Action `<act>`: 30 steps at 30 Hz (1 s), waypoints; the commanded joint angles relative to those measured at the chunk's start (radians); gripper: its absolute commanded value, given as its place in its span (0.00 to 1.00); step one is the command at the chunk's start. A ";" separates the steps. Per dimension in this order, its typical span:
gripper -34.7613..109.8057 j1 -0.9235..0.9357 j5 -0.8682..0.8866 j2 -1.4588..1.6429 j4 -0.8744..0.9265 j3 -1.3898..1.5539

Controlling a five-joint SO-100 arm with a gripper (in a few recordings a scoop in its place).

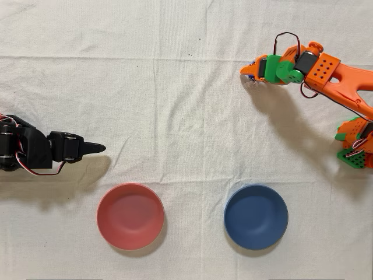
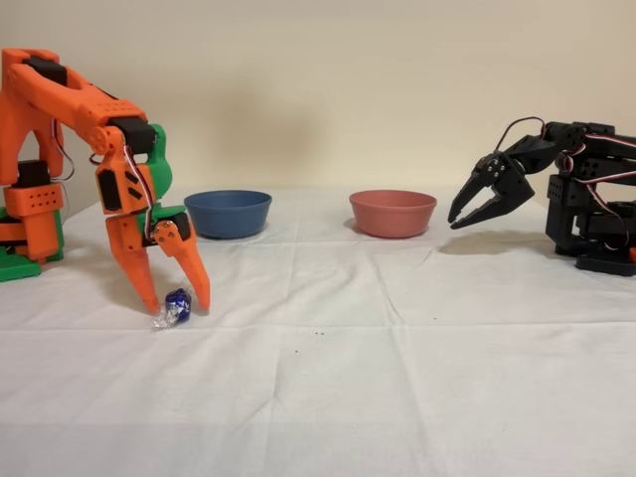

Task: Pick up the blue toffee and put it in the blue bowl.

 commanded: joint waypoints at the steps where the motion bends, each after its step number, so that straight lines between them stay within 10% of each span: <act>1: 0.47 0.006 -0.021 -0.005 -0.002 -0.046; 30: 0.34 -0.011 -0.026 0.052 -0.005 0.000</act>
